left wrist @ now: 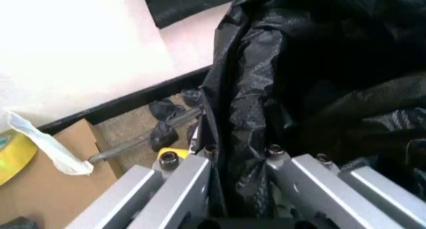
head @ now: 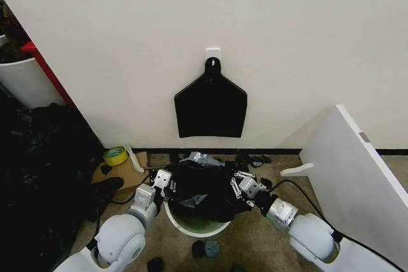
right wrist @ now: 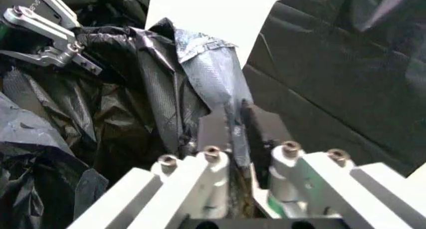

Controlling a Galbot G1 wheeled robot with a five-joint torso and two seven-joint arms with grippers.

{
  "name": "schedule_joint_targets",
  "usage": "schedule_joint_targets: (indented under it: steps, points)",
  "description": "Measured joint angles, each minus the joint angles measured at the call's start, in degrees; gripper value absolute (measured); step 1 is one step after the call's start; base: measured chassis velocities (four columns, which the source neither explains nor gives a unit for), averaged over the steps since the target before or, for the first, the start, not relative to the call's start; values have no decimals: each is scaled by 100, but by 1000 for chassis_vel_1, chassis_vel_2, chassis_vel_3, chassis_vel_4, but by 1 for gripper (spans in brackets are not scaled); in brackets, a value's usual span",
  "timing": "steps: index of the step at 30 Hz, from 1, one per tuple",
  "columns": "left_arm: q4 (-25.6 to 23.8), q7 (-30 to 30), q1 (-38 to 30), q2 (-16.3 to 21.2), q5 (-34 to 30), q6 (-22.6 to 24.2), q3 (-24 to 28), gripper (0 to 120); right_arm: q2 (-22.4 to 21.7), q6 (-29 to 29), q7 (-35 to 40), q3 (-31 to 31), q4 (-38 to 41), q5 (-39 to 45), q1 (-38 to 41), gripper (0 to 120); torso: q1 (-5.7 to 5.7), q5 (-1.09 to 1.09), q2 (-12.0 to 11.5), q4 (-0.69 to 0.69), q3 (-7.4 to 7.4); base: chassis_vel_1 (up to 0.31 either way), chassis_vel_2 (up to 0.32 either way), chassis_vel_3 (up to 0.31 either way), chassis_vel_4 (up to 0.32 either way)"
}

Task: Place the garbage bag over the trash bin.

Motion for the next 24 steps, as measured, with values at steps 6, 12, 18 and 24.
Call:
schedule_joint_targets:
  steps: [6,12,18,24]
  points:
    - [-12,0,12,-6,11,0,-2,1,-6,5,-13,22,26,-7,-46,30,0,0,0,0,0,0,0,0,0]
    - [-34,0,30,-7,16,1,-3,1,11,7,-58,23,25,-34,-60,50,0,0,0,0,0,0,0,0,0]
    - [-75,-4,63,-8,21,1,-5,1,40,4,-65,27,12,-41,-50,35,0,0,0,0,0,0,0,0,0]
    - [-107,-6,128,-6,93,1,-7,1,51,17,-69,29,-2,-39,-27,11,0,0,0,0,0,0,0,0,0]
